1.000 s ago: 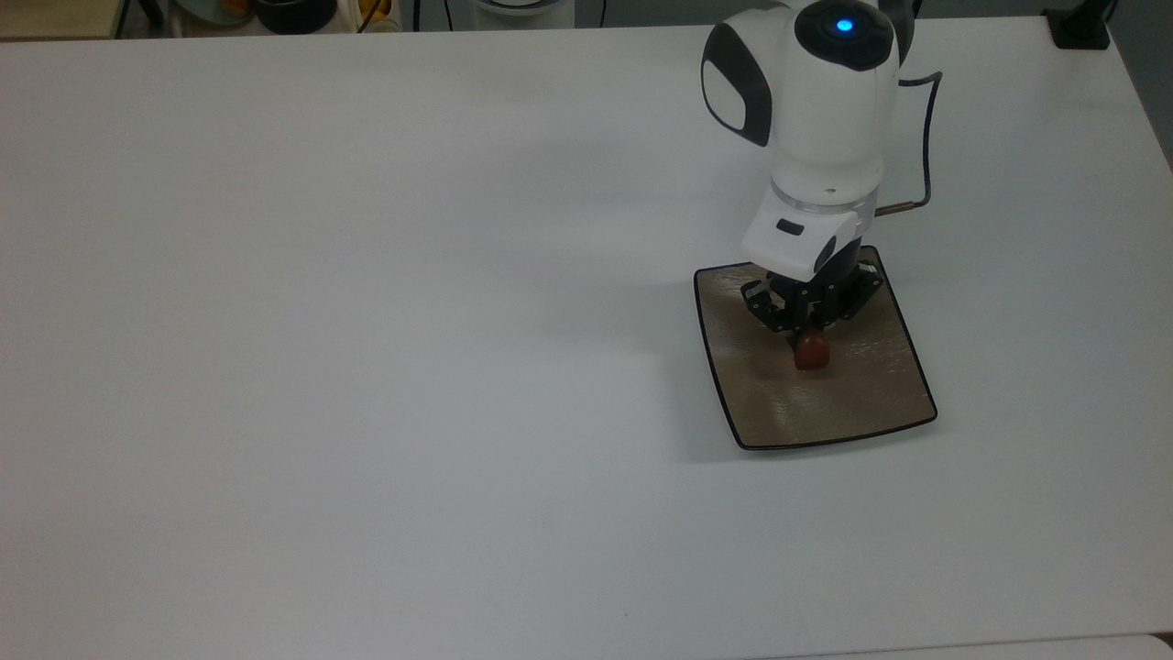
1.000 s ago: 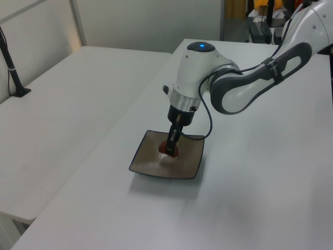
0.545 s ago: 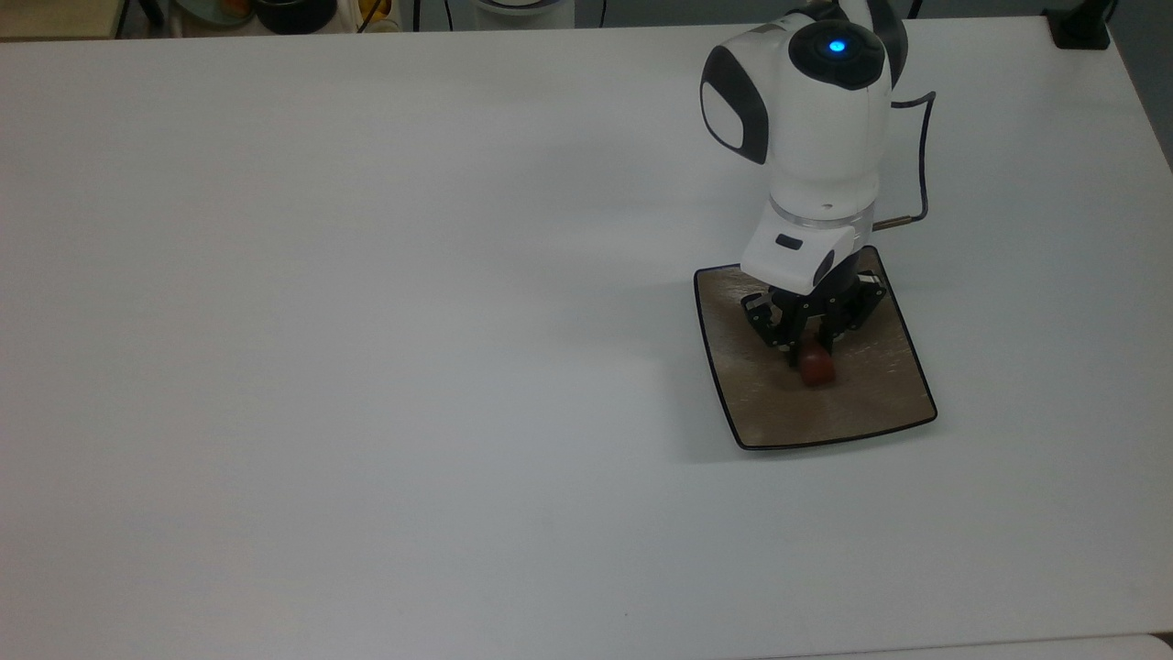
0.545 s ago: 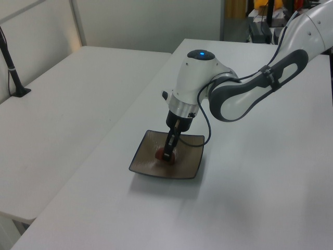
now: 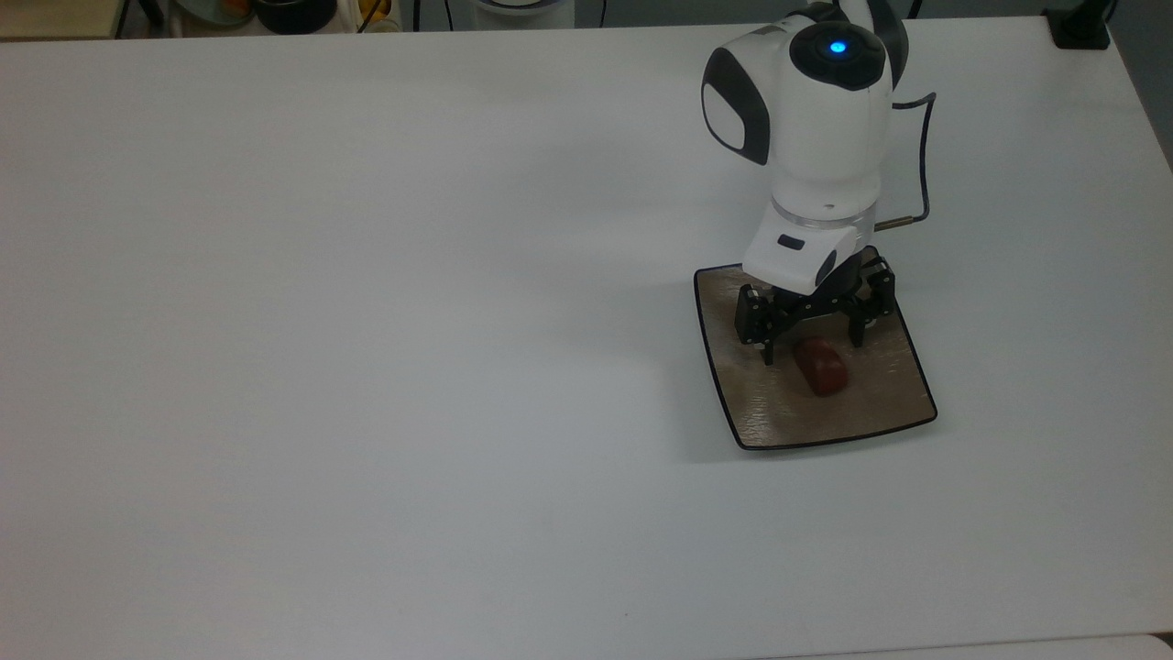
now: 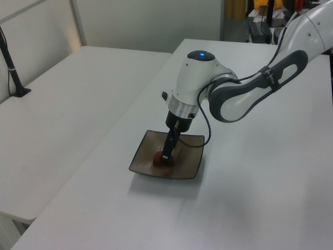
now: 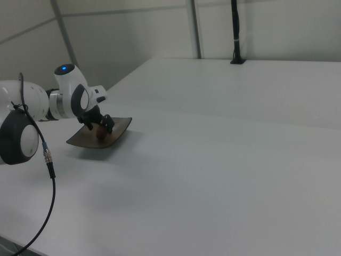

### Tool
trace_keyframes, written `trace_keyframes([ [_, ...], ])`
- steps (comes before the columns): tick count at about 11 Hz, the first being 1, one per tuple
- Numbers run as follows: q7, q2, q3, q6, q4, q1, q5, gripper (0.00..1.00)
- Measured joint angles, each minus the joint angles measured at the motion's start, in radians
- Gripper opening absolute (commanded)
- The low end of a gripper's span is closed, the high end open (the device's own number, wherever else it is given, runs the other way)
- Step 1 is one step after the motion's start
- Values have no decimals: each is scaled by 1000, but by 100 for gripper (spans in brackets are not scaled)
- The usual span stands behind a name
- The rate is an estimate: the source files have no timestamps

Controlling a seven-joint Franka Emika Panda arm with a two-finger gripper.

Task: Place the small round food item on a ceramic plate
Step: 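Raise the open gripper up and away from the plate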

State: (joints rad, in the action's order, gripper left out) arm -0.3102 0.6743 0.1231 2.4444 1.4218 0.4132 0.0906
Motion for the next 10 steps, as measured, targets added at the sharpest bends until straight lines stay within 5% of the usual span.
trace_keyframes([
  [4,0,-117,-45,-52,0,-3,0,100],
  [10,0,-471,-131,-551,9,-66,-7,100],
])
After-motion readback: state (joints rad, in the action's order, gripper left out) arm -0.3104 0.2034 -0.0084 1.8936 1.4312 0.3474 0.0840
